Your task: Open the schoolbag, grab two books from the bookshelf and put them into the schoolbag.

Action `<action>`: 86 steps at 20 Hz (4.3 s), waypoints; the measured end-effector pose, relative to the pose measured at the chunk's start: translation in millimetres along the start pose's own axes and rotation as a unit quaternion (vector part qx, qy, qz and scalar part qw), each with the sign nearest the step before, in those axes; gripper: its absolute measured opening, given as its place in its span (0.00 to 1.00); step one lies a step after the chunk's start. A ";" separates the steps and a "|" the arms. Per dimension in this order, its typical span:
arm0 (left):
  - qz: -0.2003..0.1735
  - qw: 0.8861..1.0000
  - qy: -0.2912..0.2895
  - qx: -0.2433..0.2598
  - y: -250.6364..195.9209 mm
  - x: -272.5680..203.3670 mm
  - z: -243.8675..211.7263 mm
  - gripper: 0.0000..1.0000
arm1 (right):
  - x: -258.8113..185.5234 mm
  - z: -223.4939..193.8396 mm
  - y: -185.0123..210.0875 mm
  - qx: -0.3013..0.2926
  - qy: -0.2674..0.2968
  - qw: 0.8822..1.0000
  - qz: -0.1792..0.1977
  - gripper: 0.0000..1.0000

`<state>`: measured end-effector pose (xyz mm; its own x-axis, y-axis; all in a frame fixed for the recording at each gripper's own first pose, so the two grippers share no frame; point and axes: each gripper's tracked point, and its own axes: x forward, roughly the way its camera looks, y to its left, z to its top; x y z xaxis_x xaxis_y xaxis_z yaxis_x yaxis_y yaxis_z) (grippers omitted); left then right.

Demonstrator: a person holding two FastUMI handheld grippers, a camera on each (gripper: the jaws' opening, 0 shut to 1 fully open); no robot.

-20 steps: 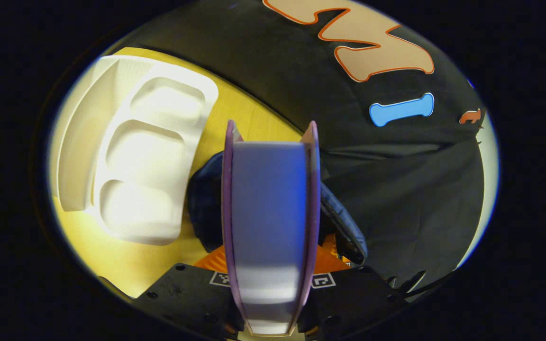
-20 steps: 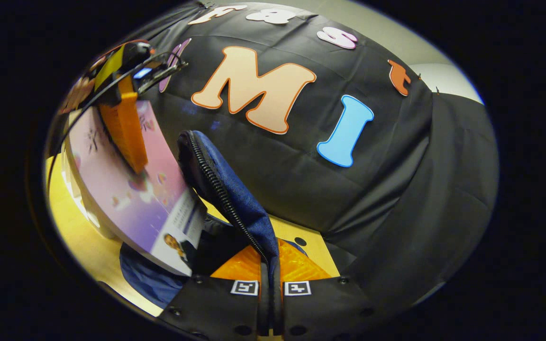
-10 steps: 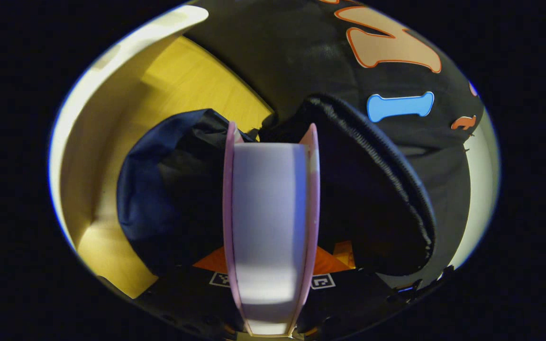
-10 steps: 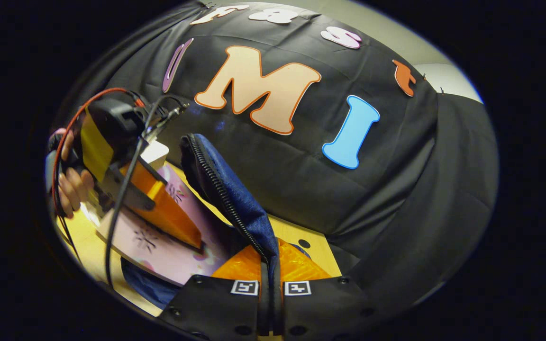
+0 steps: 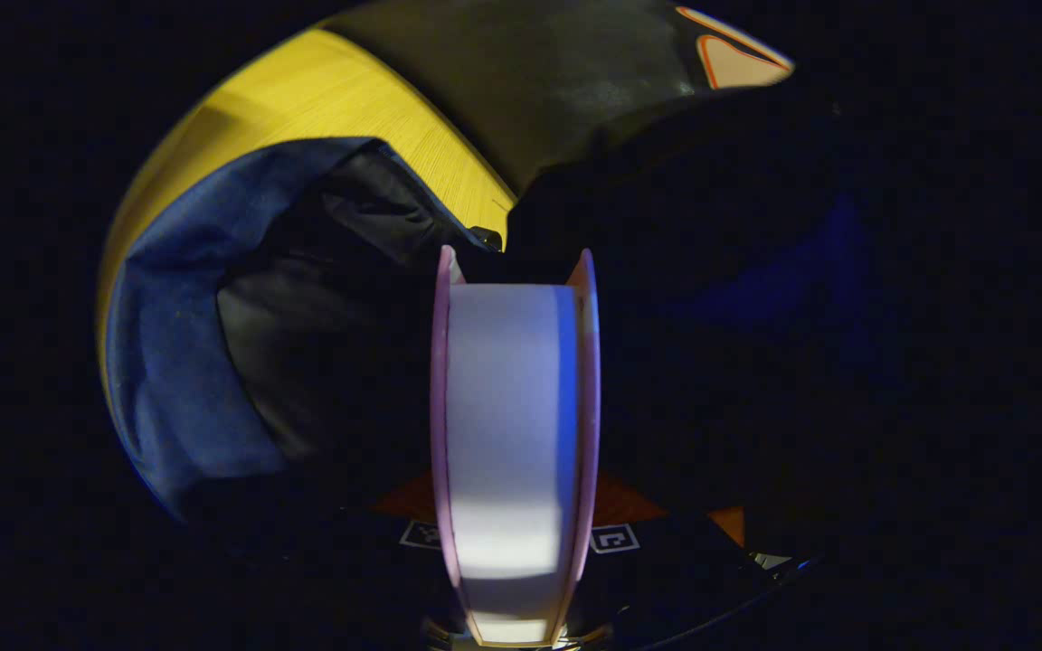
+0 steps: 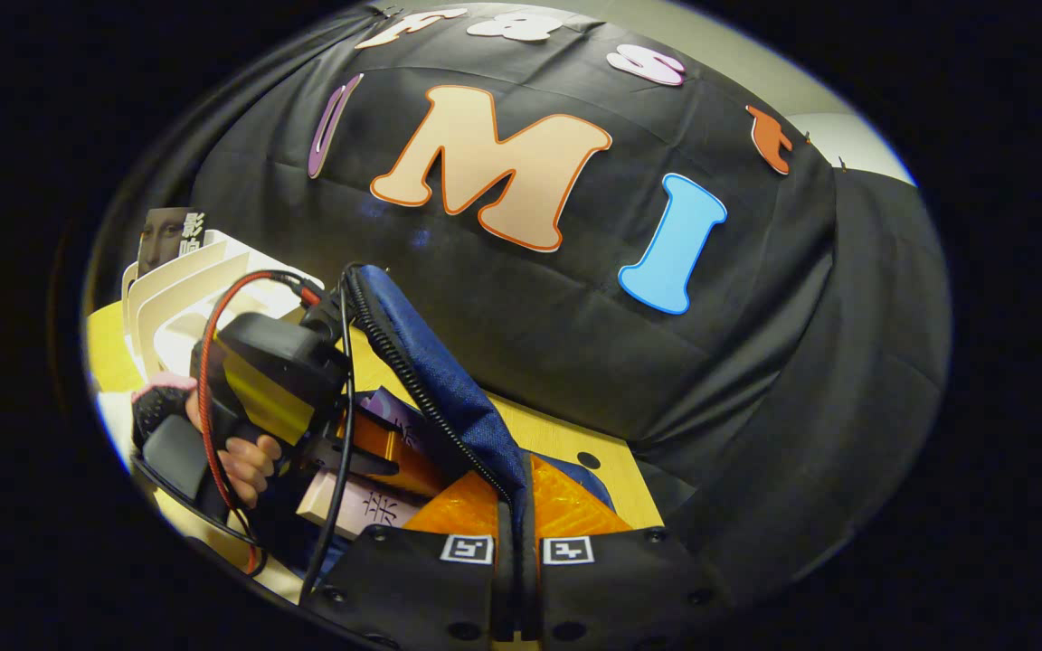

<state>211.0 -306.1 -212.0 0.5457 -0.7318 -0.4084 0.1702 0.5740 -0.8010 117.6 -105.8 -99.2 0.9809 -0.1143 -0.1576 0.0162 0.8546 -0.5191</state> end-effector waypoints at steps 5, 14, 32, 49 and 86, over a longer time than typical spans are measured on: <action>0.013 1.000 -0.018 -0.018 11.4 10.7 2.5 0.39 | 0.9 -4.7 3.3 -0.008 0.002 1.000 0.010 0.06; 0.164 0.982 -0.061 0.072 37.0 -35.7 -4.5 0.92 | 1.2 -12.1 -4.6 0.012 0.009 1.000 0.007 0.06; 0.273 0.950 -0.057 0.139 -36.9 -267.3 -31.7 0.95 | -4.2 -24.8 6.3 0.011 0.001 1.000 0.024 0.06; 0.406 0.900 -0.128 0.095 15.5 -553.3 177.8 0.94 | -8.4 -37.7 21.7 0.036 0.070 0.994 -0.072 0.06; 0.470 0.872 0.068 0.118 144.6 -492.3 216.4 0.39 | -15.5 -46.4 39.7 0.019 0.117 0.984 -0.129 0.06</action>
<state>144.6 216.7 -32.0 0.4362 0.0752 -0.8967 -0.1265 0.9917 0.0217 94.0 -93.6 -156.3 0.8716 -0.4403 -0.2157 0.2713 0.7996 -0.5358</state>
